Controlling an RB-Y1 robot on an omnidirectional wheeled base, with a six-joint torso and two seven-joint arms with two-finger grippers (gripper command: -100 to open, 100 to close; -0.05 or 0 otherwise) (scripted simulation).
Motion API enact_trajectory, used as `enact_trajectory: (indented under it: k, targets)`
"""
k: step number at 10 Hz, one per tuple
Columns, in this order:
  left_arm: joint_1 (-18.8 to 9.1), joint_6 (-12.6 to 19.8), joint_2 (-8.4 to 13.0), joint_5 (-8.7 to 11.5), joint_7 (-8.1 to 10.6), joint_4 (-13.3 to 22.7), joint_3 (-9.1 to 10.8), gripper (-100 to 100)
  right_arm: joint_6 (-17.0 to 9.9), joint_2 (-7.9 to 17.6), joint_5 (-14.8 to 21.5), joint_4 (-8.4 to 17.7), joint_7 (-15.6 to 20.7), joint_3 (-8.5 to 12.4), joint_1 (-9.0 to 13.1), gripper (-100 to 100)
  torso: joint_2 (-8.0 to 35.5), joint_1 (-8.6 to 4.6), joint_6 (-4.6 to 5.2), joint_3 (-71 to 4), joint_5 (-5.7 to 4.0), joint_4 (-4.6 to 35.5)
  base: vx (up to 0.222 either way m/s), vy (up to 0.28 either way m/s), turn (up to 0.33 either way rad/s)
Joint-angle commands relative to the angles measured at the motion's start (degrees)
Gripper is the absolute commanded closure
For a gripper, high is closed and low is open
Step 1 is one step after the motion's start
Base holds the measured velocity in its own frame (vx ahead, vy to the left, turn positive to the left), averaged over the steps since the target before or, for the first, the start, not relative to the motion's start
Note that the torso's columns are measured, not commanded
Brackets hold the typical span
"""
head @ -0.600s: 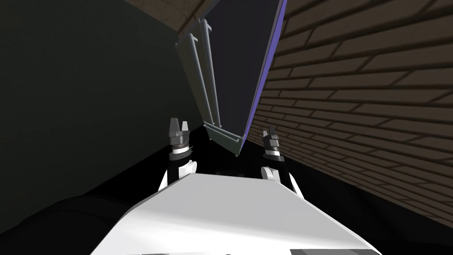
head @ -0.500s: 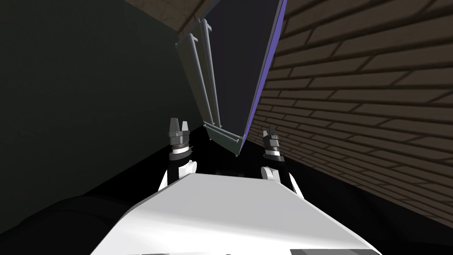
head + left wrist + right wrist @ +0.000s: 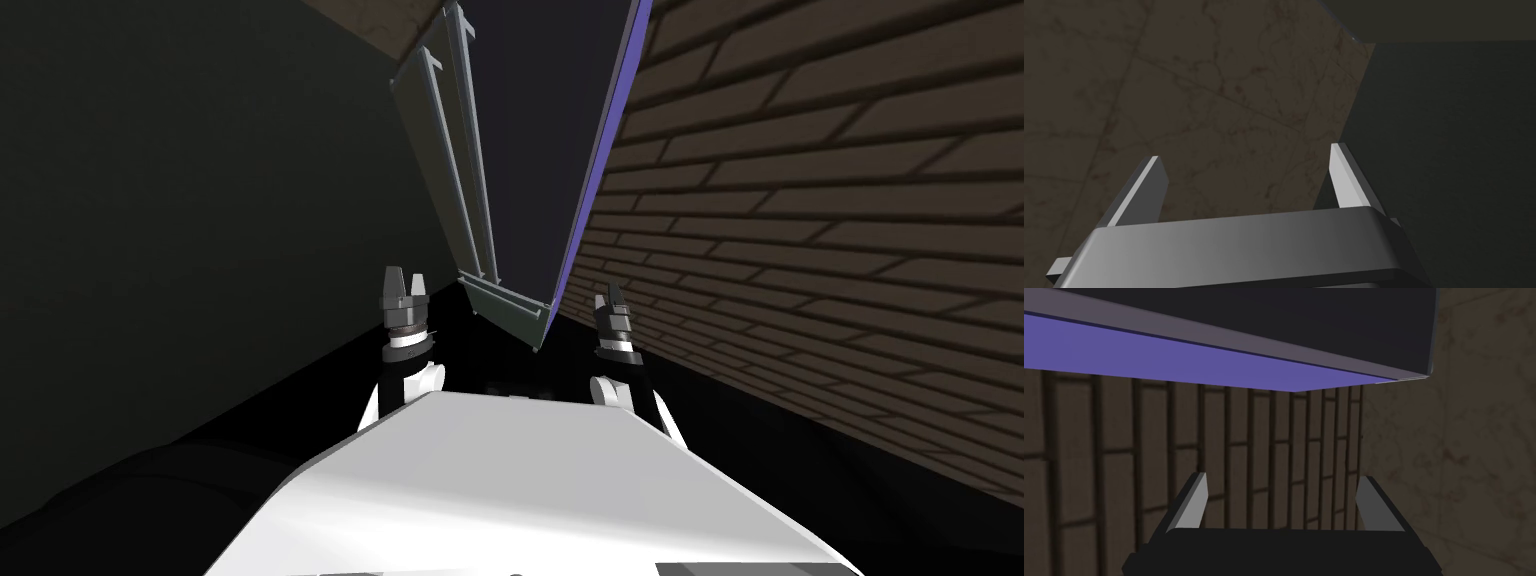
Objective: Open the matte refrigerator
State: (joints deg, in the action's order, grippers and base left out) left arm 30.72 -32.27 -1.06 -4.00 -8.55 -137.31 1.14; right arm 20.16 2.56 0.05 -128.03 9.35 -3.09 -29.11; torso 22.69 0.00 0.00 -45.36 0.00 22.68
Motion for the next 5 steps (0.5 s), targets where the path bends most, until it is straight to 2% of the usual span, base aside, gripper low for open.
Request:
enact_trajectory:
  k: [1, 3, 4, 5]
  targets:
    - [0.0, 0.0, 0.0, 0.0, 0.0, 0.0, 0.0, 0, 0.0, 0.0, 0.0, 0.0, 0.0, 0.0, 0.0, 0, 4.24, 0.0, 0.0, -8.45, 0.0, 4.23, 0.0, 0.0, 0.0]
    - [0.0, 0.0, 0.0, 0.0, 0.0, 0.0, 0.0, 0, 0.0, 0.0, 0.0, 0.0, 0.0, 0.0, 0.0, 0, 12.7, 0.0, 0.0, -25.37, 0.0, 12.69, 0.0, 0.0, 0.0]
    - [0.0, 0.0, 0.0, 0.0, 0.0, 0.0, 0.0, 0, 0.8, 2.11, -0.09, 1.05, 1.83, 0.51, -0.02, -100, 16.93, 0.0, 0.0, -33.83, 0.0, 16.92, 0.027, 0.035, 0.042]
    - [0.0, 0.0, 0.0, 0.0, 0.0, 0.02, 0.0, 0, 1.33, 2.84, -0.15, 1.7, 3.04, 0.84, -0.05, -100, 18.8, 0.1, -0.01, -37.8, 0.03, 18.79, 0.055, 0.068, 0.061]
